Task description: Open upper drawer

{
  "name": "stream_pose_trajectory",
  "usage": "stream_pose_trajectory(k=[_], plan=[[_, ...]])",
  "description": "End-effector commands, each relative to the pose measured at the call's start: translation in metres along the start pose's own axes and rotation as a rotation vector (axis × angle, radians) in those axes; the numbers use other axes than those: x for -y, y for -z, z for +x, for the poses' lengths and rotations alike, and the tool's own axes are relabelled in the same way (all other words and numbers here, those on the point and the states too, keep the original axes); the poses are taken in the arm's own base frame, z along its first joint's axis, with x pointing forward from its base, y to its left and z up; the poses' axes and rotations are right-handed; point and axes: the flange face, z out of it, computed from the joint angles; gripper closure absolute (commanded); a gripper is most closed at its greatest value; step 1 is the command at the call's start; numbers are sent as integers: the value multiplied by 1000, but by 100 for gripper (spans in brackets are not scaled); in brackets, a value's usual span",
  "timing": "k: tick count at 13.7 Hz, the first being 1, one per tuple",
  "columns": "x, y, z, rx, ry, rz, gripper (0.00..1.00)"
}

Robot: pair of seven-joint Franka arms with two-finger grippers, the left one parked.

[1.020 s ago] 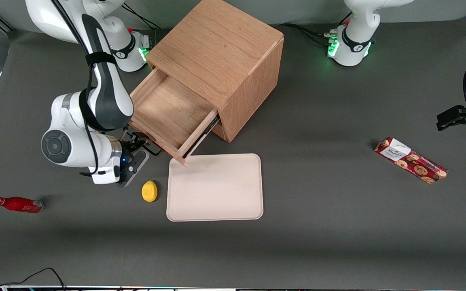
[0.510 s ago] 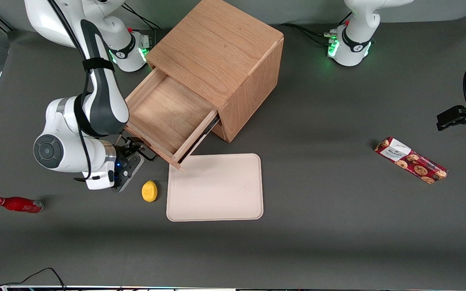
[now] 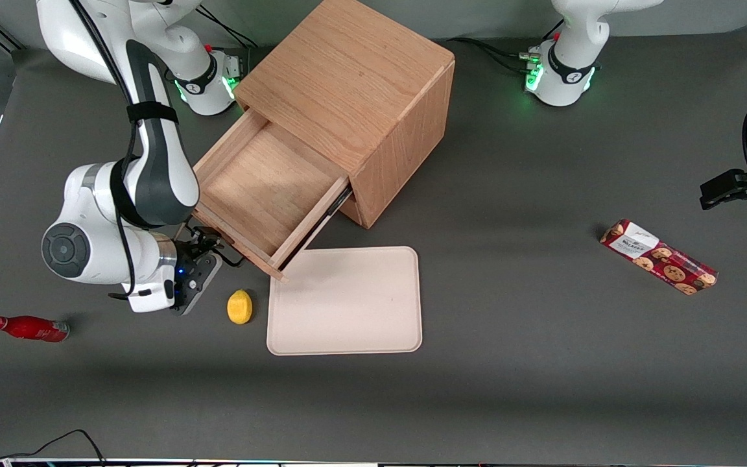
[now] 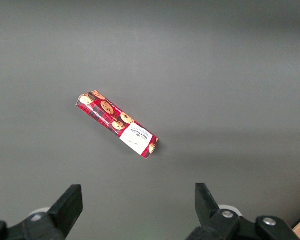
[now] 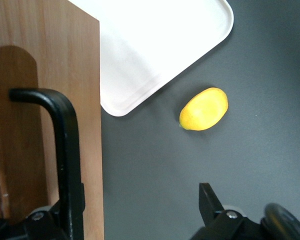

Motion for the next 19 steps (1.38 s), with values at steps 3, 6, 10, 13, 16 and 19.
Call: stream_pose_trajectory(k=[3,6,10,13,16,19], plan=[[-14,-2,1,-1,23,-3,0],[-7,22,5,-15,22,-3,0],[14,70,3,15,-134,37,0],[27,115,-18,5,-245,51,0],[50,164,-48,8,-449,23,0],[81,191,-61,6,-639,-25,0]])
